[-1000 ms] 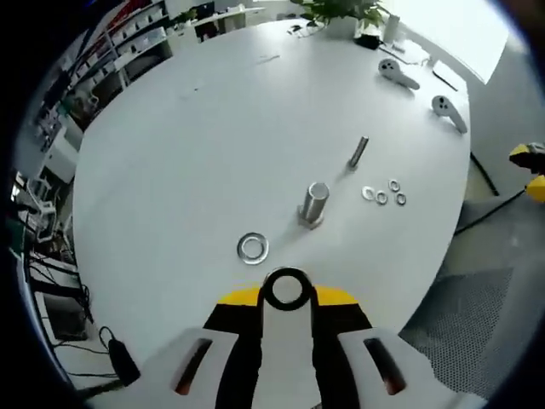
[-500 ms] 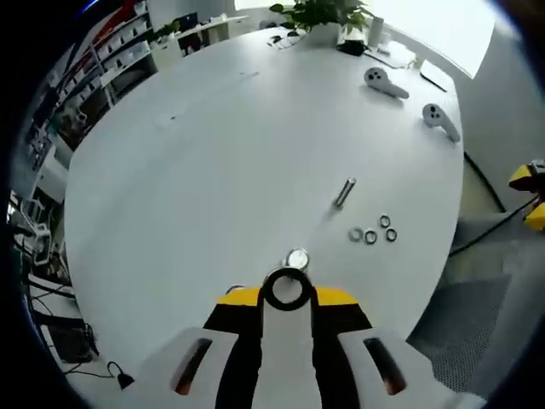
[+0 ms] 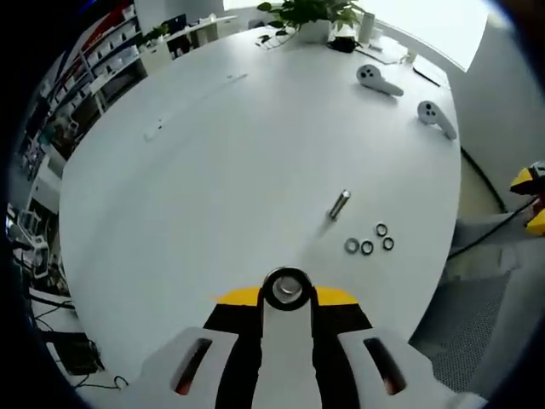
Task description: Place the washer onto the threaded stud by aligning its center hole with the stud, sliding it down to the base, and recovering from edge contact or off-axis alignment until the washer reaches the visible bottom stop.
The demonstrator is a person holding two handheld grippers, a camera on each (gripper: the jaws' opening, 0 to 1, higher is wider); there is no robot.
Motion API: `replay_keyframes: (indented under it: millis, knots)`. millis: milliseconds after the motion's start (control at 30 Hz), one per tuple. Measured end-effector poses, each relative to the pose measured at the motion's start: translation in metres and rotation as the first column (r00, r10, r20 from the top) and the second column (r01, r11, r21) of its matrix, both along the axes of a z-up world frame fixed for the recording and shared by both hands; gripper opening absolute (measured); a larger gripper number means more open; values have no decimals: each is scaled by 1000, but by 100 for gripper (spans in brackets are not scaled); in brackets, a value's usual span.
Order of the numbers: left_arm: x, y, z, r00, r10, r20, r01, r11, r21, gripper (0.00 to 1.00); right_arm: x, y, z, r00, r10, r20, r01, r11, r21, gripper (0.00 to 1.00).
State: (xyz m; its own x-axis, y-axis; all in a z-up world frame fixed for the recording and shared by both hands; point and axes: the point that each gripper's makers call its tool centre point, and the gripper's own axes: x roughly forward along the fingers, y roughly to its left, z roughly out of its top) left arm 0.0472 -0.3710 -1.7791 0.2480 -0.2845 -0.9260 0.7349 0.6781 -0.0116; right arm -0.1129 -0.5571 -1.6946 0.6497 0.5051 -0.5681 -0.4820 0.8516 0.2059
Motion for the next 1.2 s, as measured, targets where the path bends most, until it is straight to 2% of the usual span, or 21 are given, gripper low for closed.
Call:
replay_keyframes:
  millis: [633,867,1100,1200]
  knots:
    - [2,-4,-12,999,-41,-32,43,998,43,19,0,-1,1,1000,-7,2,7,1000,2,31]
    - [3,-5,-22,997,-70,-41,73,994,75,19,0,-2,0,1000,-10,1,10,1000,-1,31]
    - [2,-6,-37,996,-66,-61,71,993,90,19,1,-4,0,1000,-18,0,18,1000,-5,31]
    - [2,-5,-45,992,-113,-58,119,985,121,19,1,-4,0,1000,-22,0,22,1000,-8,31]
